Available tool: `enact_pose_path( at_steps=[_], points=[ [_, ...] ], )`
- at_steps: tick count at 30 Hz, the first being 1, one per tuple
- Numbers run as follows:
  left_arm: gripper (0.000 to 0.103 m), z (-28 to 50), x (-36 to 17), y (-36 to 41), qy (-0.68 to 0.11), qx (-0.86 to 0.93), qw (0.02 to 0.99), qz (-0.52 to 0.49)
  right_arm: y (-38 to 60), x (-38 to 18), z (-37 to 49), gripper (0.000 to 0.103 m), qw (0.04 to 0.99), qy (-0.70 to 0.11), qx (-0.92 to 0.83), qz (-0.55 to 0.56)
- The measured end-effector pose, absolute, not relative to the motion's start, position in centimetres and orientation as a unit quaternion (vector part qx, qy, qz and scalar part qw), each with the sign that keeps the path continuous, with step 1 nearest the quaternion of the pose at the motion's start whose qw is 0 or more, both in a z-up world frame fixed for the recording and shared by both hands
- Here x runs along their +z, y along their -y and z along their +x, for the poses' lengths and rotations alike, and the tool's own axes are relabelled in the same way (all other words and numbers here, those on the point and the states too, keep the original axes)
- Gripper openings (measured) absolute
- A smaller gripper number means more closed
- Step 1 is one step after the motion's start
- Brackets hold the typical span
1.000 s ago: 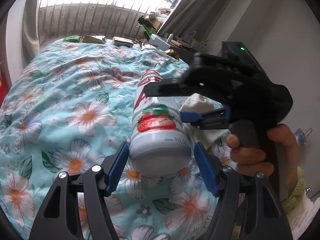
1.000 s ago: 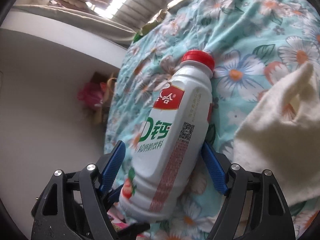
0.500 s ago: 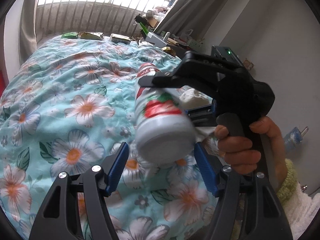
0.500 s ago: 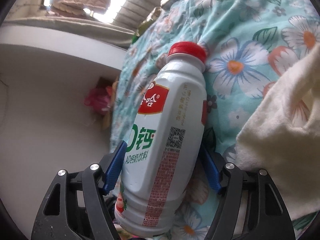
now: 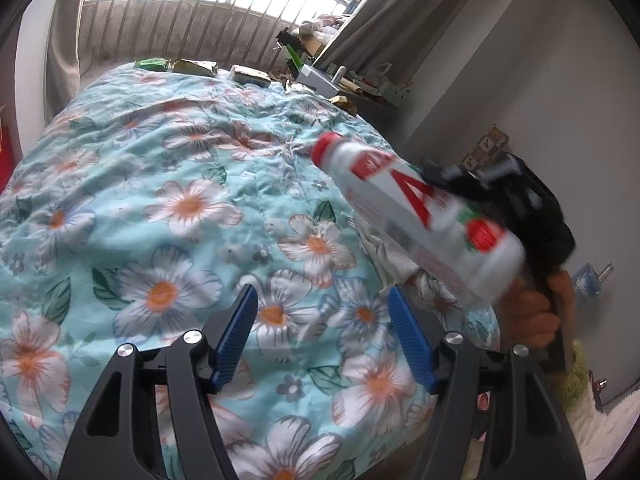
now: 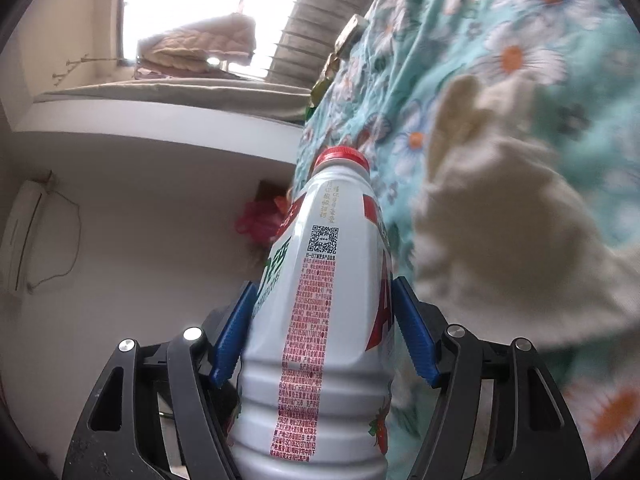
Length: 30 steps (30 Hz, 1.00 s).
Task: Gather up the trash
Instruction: 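Grasp the white glove with the left tool while the right tool holds the bottle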
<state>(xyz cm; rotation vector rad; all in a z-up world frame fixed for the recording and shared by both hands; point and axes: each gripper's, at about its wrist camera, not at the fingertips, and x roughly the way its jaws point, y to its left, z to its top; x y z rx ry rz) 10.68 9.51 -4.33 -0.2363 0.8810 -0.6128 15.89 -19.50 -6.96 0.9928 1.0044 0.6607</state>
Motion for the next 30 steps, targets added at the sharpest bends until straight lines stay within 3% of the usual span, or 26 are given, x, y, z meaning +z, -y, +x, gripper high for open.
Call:
enact_pose_path(
  at_steps=[16, 24, 28, 30],
  points=[
    [0.068, 12.8, -3.9, -3.5, -0.434, -0.331, 0.833, -0.090, 31.3, -2.9, 4.9, 0.065, 0.800, -0.311, 0.201, 0.472],
    [0.070, 16.8, -3.9, 2.0, -0.434, -0.320, 0.842, -0.026, 29.7, -7.2, 6.7, 0.065, 0.826, -0.398, 0.090, 0.389],
    [0.070, 19.3, -4.4, 4.7, -0.427, -0.305, 0.850, 0.032, 28.6, -7.6, 7.1, 0.065, 0.830, -0.405, 0.087, 0.373],
    [0.061, 20.0, -5.1, 5.8, -0.430, -0.304, 0.849, 0.051, 28.8, -7.6, 7.2, 0.065, 0.828, -0.405, 0.089, 0.377]
  ],
)
